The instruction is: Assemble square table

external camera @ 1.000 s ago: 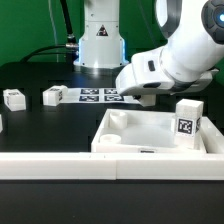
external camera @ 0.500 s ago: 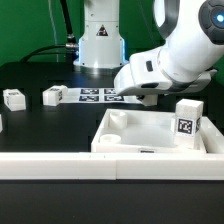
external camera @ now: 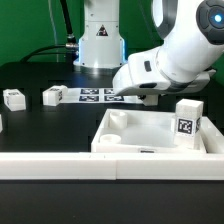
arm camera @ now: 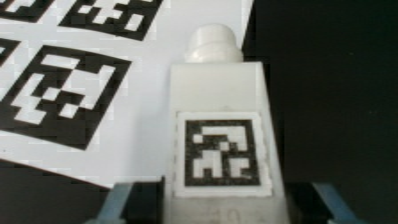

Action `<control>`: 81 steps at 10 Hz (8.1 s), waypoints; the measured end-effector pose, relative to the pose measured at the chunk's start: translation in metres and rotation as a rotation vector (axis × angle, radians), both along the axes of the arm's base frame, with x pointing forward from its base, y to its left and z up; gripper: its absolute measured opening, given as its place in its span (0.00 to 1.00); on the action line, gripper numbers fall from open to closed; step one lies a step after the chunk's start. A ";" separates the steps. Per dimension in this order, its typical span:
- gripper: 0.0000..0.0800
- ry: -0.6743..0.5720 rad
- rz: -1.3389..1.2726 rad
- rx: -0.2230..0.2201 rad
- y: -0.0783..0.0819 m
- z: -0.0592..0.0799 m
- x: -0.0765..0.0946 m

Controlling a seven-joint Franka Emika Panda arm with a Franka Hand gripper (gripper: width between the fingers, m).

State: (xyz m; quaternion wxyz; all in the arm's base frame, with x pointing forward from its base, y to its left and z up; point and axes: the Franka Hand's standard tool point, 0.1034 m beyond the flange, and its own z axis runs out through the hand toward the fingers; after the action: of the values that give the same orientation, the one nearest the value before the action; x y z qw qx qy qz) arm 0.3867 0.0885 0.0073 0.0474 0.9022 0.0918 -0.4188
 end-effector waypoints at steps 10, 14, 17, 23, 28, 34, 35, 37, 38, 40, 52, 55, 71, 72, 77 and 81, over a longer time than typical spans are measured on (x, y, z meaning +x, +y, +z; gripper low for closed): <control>0.36 -0.231 -0.047 0.094 -0.045 0.092 0.063; 0.36 -0.515 -0.074 0.128 -0.073 0.152 0.163; 0.36 -0.717 -0.070 0.142 -0.077 0.166 0.182; 0.36 -1.017 -0.195 0.228 -0.081 0.164 0.209; 0.36 -1.442 -0.152 0.129 -0.105 0.179 0.247; 0.36 -1.407 -0.153 0.129 -0.120 0.164 0.252; 0.36 -1.406 -0.155 0.122 -0.125 0.159 0.256; 0.36 -1.409 -0.153 0.106 -0.125 0.145 0.262; 0.36 -1.411 -0.152 0.101 -0.118 0.134 0.261; 0.36 -1.406 -0.178 0.108 -0.109 0.132 0.260; 0.36 -1.409 -0.253 0.082 -0.122 0.094 0.257; 0.36 -1.404 -0.265 0.086 -0.112 0.089 0.255; 0.80 -1.508 -0.273 0.019 -0.115 0.076 0.256; 0.80 -1.507 -0.273 0.019 -0.115 0.076 0.256; 0.81 -1.502 -0.275 0.021 -0.114 0.075 0.256; 0.81 -1.226 -0.426 0.141 -0.090 0.072 0.257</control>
Offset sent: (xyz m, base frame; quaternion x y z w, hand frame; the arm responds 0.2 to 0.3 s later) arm 0.0655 -0.0387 0.1000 0.0661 -0.0059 -0.0245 0.9975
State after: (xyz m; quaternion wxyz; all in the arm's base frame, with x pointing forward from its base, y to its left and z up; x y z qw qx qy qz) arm 0.6434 -0.0018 0.0796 -0.0521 0.9769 -0.1053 0.1786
